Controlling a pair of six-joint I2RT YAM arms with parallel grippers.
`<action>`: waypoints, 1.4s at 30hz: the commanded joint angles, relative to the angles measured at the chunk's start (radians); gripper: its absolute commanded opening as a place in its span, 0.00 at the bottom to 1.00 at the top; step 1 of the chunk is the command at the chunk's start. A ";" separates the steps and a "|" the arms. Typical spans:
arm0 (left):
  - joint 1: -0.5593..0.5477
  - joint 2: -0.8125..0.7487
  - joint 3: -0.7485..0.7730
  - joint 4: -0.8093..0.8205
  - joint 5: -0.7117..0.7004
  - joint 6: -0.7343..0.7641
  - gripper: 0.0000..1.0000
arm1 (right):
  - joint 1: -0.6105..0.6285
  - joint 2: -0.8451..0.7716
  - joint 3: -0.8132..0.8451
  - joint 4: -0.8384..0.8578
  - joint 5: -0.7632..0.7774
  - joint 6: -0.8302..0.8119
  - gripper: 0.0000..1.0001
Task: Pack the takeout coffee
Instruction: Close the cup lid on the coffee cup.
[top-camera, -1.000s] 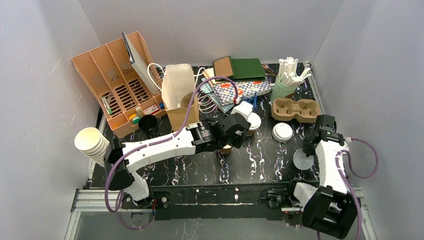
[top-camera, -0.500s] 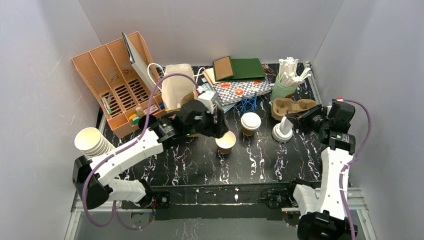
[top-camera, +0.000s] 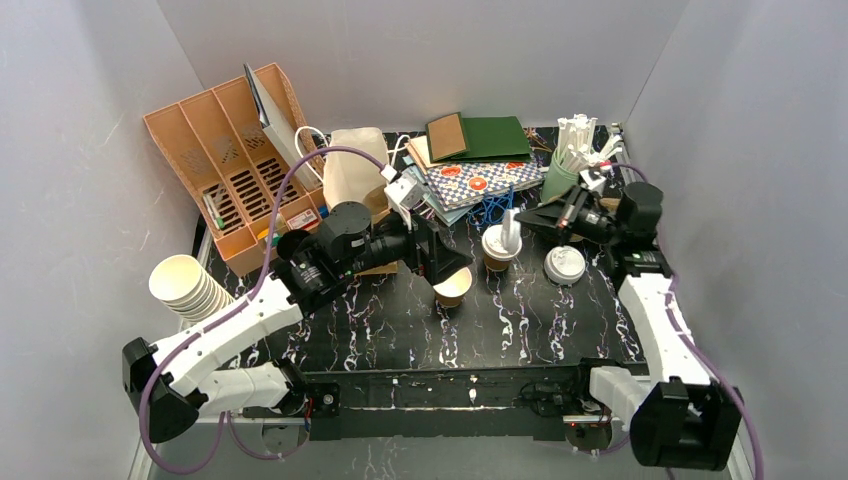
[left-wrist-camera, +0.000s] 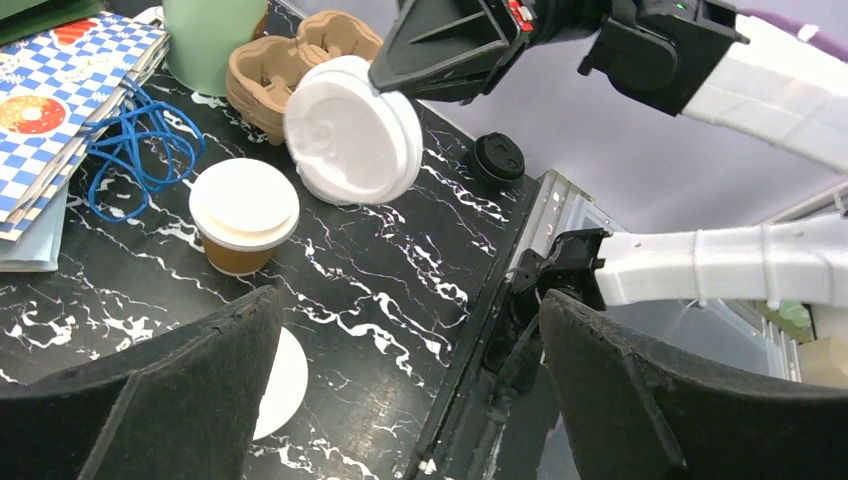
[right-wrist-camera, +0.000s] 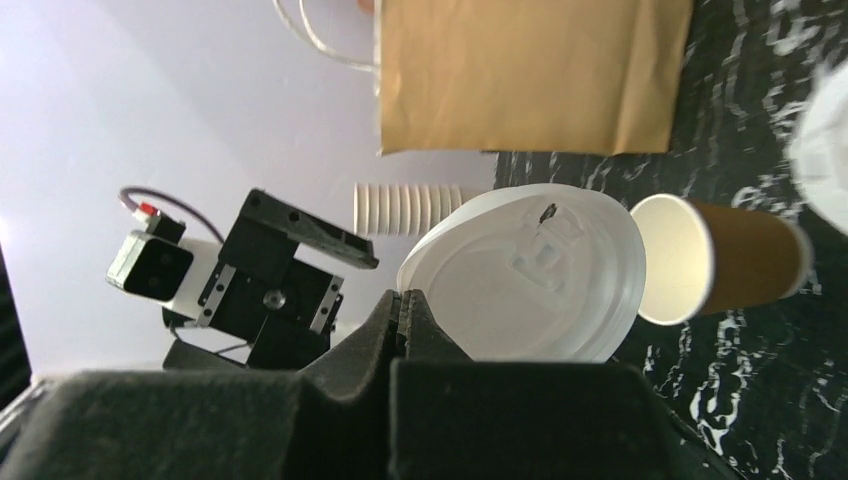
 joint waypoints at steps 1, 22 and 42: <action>-0.001 -0.012 -0.044 0.138 0.036 0.074 0.98 | 0.147 0.066 0.078 0.241 -0.012 0.079 0.01; -0.001 0.078 0.036 0.078 -0.098 0.093 0.98 | 0.303 0.204 0.106 0.515 -0.049 0.290 0.01; -0.001 0.052 0.020 0.107 0.042 0.283 0.97 | 0.347 0.171 0.083 0.546 -0.091 0.352 0.01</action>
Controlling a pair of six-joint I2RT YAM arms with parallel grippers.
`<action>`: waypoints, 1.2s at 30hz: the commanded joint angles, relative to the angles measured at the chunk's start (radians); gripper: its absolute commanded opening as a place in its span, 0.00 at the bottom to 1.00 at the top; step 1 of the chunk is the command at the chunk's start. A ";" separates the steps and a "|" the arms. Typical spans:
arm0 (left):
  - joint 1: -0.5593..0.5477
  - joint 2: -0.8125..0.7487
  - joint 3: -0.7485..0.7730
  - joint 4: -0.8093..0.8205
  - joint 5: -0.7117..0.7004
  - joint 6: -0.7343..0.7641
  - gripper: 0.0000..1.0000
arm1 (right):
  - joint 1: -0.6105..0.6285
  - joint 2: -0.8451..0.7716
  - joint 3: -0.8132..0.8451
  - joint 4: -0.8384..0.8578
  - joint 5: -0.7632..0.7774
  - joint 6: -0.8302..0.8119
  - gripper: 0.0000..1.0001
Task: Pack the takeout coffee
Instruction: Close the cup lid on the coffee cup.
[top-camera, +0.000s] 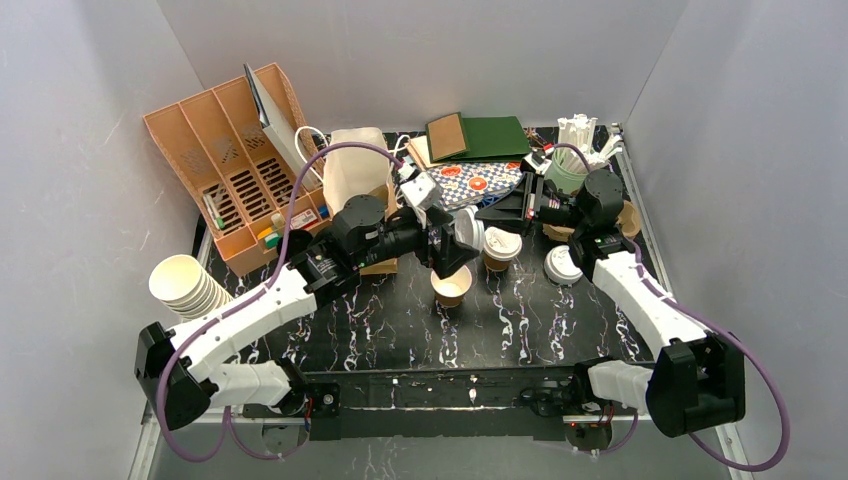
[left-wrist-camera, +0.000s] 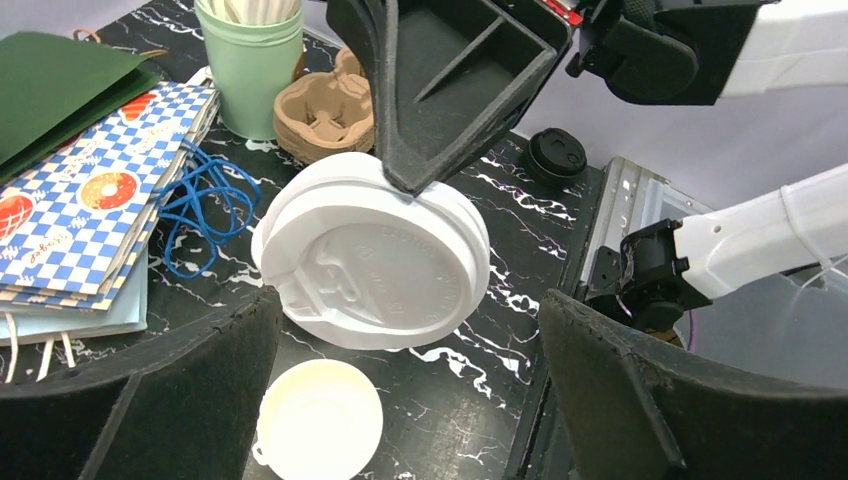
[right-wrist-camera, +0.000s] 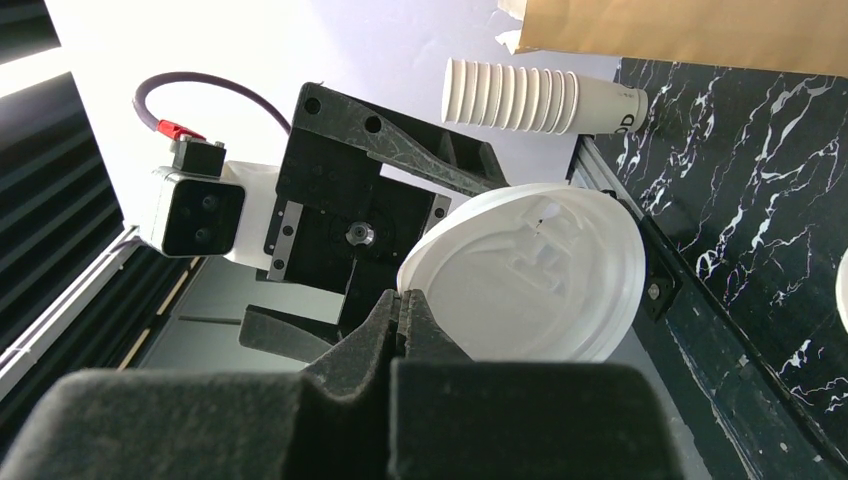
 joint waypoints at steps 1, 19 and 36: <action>-0.001 -0.045 0.009 -0.005 0.055 0.098 0.97 | 0.010 -0.033 0.021 0.062 -0.031 0.009 0.01; 0.002 -0.143 -0.098 -0.064 0.204 0.827 0.98 | 0.023 -0.064 0.151 -0.340 -0.111 -0.354 0.01; -0.004 -0.098 -0.139 0.108 0.202 0.938 0.98 | 0.023 -0.101 0.088 -0.259 -0.136 -0.303 0.01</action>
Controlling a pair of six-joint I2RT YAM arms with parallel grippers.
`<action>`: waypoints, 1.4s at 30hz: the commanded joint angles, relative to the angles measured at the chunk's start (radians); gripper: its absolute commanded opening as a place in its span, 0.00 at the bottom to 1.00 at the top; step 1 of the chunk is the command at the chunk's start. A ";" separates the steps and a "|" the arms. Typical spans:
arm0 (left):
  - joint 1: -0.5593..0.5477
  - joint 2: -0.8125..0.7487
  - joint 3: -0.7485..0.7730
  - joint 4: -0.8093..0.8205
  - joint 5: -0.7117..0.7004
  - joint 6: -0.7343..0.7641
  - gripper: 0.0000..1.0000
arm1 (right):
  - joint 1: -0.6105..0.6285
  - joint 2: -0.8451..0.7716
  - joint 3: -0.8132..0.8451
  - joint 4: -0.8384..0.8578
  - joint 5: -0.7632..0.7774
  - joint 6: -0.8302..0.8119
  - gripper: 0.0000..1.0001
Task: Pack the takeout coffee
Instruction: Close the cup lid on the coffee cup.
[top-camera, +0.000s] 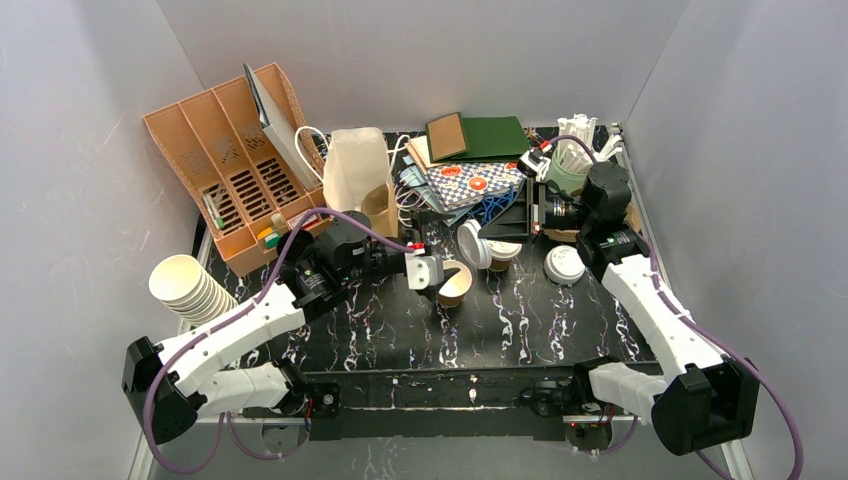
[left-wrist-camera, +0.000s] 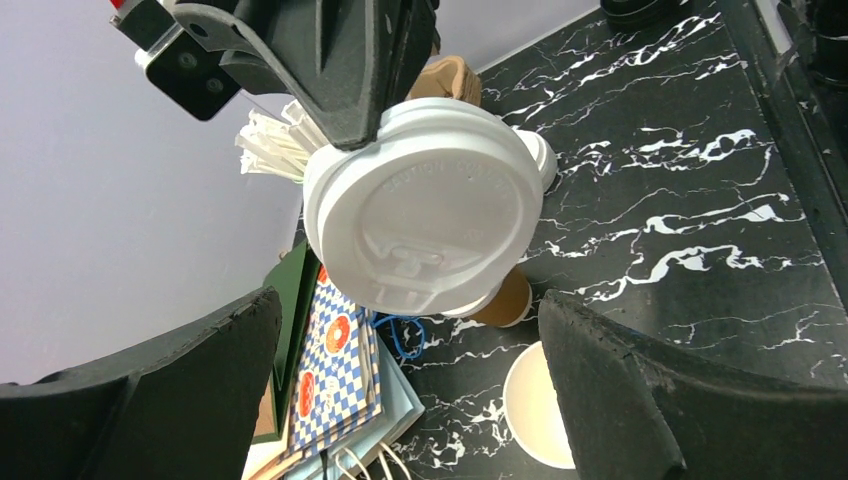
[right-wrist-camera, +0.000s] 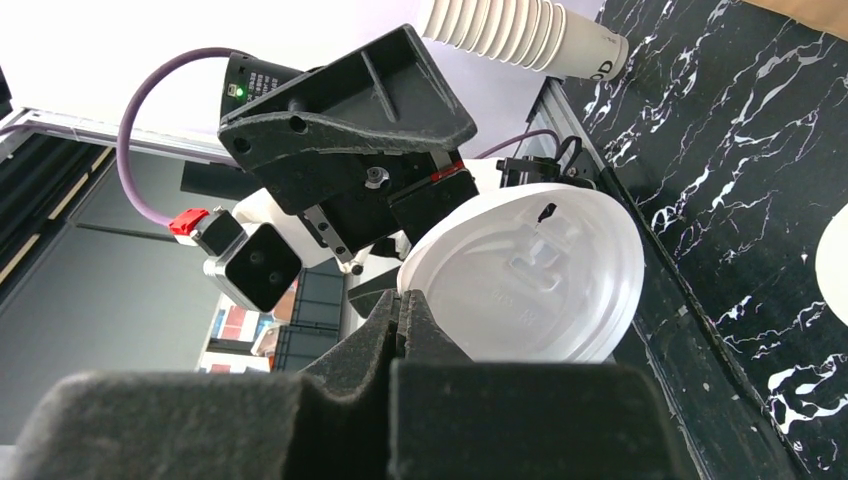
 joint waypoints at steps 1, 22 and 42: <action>-0.009 0.014 -0.023 0.100 -0.025 0.006 0.98 | 0.005 -0.016 -0.032 0.100 0.000 0.054 0.01; -0.033 0.081 -0.003 0.109 -0.065 0.110 0.98 | 0.007 -0.008 -0.112 0.336 0.109 0.284 0.01; -0.052 0.076 -0.013 0.189 -0.093 0.102 0.97 | 0.010 -0.016 -0.149 0.349 0.136 0.309 0.01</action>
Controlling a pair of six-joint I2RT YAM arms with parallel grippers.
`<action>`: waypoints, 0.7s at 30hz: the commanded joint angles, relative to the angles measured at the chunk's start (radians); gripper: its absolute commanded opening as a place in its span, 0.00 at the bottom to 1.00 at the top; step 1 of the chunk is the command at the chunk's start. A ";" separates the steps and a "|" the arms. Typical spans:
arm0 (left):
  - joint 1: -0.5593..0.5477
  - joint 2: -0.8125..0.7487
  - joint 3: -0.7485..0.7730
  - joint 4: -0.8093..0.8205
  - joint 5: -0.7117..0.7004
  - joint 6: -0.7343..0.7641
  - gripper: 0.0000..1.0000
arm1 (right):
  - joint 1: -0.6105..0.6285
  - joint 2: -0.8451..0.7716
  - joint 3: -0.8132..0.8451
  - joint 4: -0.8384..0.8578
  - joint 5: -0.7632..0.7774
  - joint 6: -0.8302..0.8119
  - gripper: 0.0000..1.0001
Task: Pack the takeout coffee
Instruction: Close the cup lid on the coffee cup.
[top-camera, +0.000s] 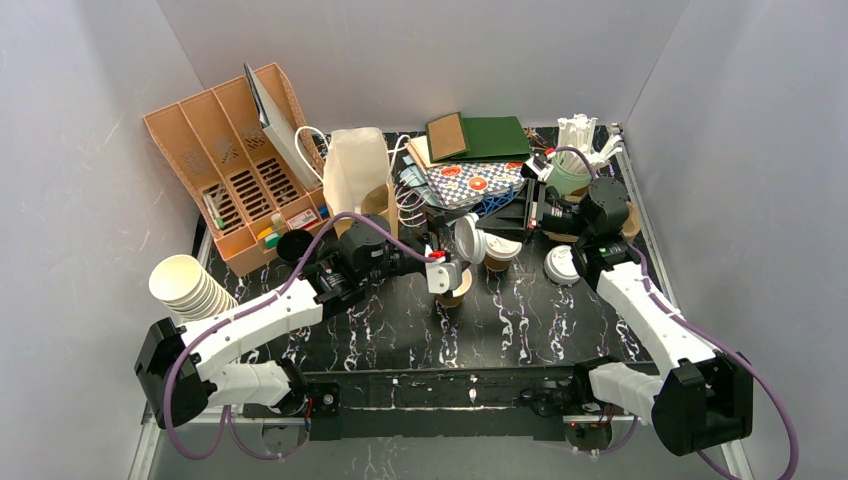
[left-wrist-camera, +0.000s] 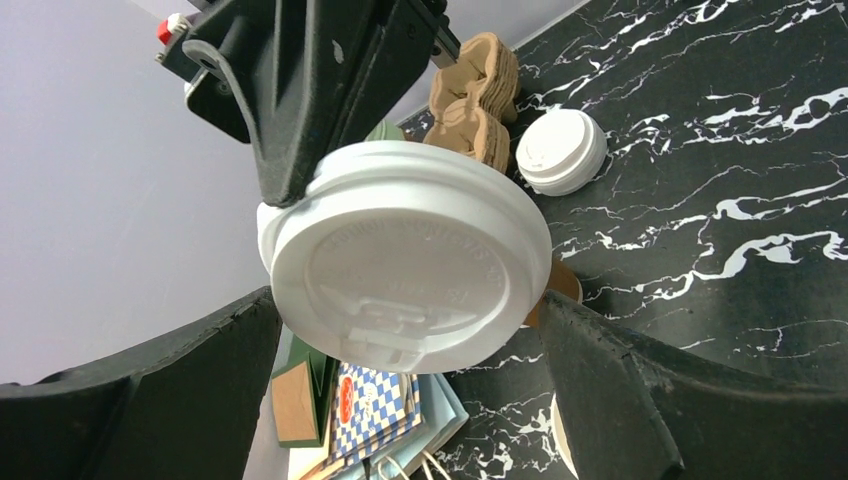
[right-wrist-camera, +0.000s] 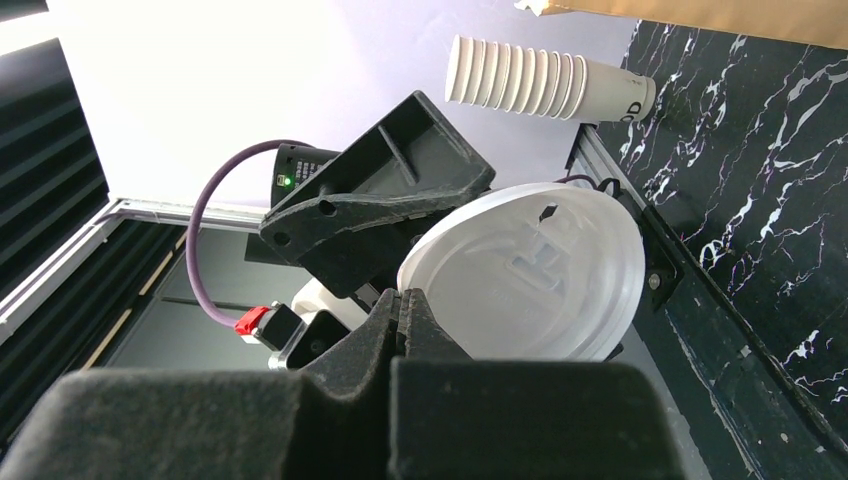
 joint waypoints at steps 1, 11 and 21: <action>-0.007 -0.031 0.006 0.059 0.005 -0.007 0.96 | 0.005 -0.016 -0.015 0.062 0.007 0.010 0.01; -0.007 -0.032 0.001 0.066 0.007 -0.003 0.88 | 0.005 -0.015 -0.019 0.078 0.009 0.023 0.01; -0.007 -0.043 0.001 0.059 0.003 -0.005 0.84 | 0.005 -0.019 -0.037 0.077 0.020 0.024 0.24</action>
